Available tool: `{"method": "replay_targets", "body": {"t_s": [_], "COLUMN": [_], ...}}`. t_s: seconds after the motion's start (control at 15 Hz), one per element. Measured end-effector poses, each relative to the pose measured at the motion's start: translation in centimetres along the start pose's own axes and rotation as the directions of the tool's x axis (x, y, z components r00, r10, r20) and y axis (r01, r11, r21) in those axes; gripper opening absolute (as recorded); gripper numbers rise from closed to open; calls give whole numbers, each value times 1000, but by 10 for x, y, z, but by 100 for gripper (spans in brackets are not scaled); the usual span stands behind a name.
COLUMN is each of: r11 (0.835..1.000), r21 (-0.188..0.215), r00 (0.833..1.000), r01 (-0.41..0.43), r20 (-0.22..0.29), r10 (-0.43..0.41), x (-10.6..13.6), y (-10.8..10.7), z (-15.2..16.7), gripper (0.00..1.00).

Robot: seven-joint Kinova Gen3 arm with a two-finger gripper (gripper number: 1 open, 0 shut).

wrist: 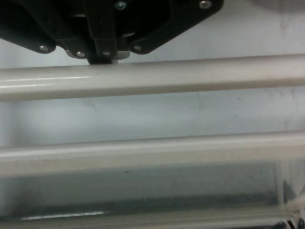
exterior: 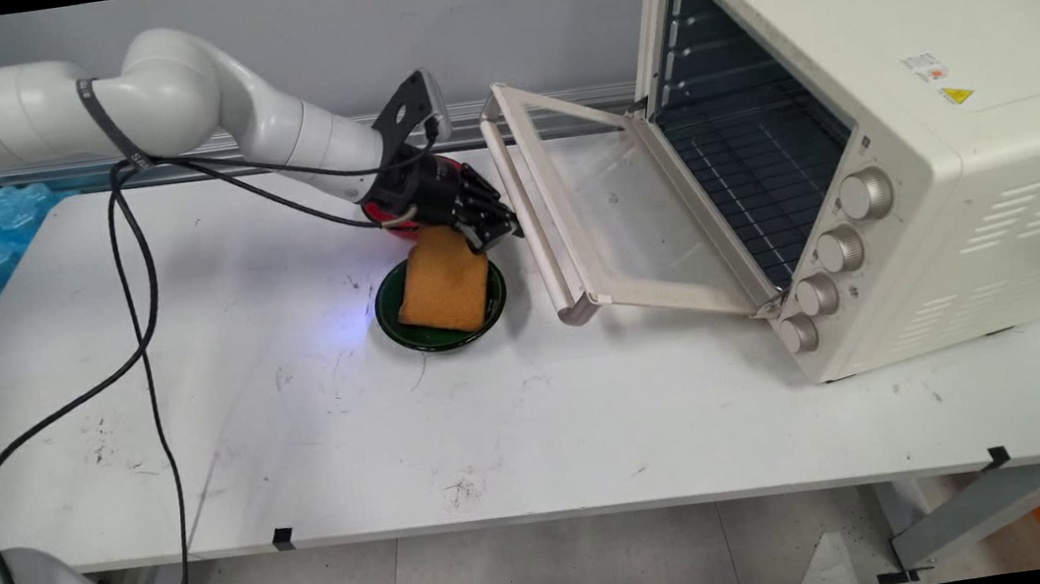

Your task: Close the oven

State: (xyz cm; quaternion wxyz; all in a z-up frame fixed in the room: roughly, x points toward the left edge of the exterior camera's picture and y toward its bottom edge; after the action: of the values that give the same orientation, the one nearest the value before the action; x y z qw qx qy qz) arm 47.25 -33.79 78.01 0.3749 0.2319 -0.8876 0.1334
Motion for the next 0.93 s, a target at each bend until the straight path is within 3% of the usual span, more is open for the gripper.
{"method": "replay_targets", "body": {"t_s": [0.93], "r11": [999], "r21": [-14], "r00": [999], "r01": [-29], "r20": [-40], "r10": [28], "x": [72], "y": [-25], "z": [-10], "gripper": [0]}}
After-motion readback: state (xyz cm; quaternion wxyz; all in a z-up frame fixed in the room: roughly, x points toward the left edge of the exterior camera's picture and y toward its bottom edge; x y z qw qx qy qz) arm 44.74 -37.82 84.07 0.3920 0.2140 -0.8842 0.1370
